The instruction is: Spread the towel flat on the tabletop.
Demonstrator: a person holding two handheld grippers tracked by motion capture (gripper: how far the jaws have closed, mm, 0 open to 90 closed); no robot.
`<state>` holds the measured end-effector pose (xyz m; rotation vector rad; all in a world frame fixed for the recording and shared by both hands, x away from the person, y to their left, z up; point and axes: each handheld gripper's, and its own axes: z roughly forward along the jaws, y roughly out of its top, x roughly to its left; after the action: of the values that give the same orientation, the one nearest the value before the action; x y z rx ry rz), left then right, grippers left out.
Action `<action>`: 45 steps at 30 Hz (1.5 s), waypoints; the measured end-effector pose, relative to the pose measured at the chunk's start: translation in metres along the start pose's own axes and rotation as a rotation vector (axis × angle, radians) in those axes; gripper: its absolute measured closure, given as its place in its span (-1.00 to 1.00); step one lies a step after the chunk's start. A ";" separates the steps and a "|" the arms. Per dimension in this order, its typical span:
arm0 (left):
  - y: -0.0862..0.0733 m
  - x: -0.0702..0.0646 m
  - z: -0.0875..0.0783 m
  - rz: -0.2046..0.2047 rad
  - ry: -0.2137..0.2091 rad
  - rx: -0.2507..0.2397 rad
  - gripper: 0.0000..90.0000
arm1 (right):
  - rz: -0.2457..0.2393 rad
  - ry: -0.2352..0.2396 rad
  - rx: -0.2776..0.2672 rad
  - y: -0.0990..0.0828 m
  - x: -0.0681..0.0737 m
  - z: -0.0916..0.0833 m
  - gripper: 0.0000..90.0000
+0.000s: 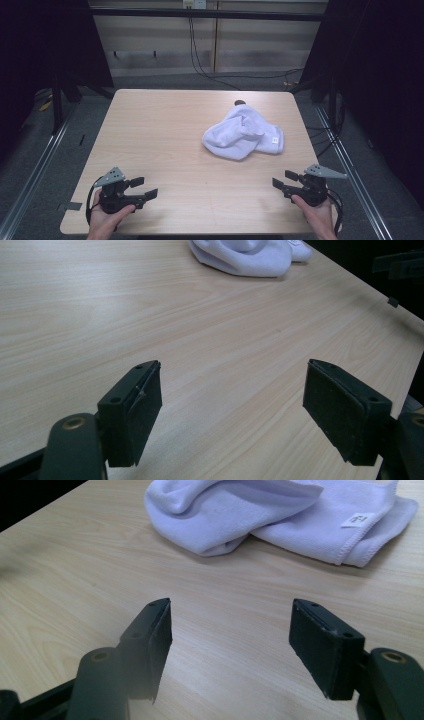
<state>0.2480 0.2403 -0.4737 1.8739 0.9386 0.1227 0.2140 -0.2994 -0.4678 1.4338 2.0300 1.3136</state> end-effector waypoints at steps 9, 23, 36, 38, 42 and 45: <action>0.005 -0.007 0.014 0.060 0.012 0.022 -0.45 | -0.053 0.027 0.031 0.020 -0.001 0.018 -0.19; 0.006 0.002 0.009 0.042 -0.043 -0.024 -0.06 | -0.137 0.112 0.076 0.076 0.000 0.072 -0.38; 0.007 0.003 0.012 0.023 -0.065 0.059 -0.38 | -0.096 0.066 0.136 0.111 -0.039 0.132 -0.42; 0.008 0.004 0.010 0.012 -0.053 0.047 -0.41 | -0.099 0.056 0.157 0.113 -0.040 0.140 -0.46; 0.007 0.007 0.008 0.001 -0.033 0.044 -0.45 | -0.109 0.033 0.208 0.113 -0.042 0.157 -0.51; 0.008 0.009 0.007 -0.001 -0.023 0.045 -0.46 | -0.106 0.045 0.242 0.107 -0.044 0.168 -0.29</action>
<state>0.2612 0.2396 -0.4735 1.9121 0.9335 0.0799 0.4113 -0.2479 -0.4775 1.3820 2.3266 1.0969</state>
